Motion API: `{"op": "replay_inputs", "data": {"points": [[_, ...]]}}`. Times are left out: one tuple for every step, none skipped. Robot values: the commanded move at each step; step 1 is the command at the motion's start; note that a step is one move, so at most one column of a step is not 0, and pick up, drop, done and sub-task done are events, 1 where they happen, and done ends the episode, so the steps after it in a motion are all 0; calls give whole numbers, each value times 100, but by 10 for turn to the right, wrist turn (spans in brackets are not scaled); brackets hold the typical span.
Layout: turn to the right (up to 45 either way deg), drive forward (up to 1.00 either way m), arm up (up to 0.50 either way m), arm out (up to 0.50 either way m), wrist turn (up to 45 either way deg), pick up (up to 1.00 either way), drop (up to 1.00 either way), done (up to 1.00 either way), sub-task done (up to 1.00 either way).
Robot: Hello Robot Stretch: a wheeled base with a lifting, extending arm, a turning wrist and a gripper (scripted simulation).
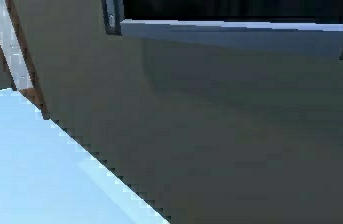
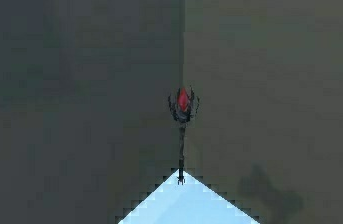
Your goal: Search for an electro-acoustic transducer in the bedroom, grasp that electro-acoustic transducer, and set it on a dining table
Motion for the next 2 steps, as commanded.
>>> {"op": "replay_inputs", "data": {"points": [[450, 0, 0, 0, 0, 0, 0, 0, 0], [450, 0, 0, 0, 0, 0, 0, 0, 0]]}}
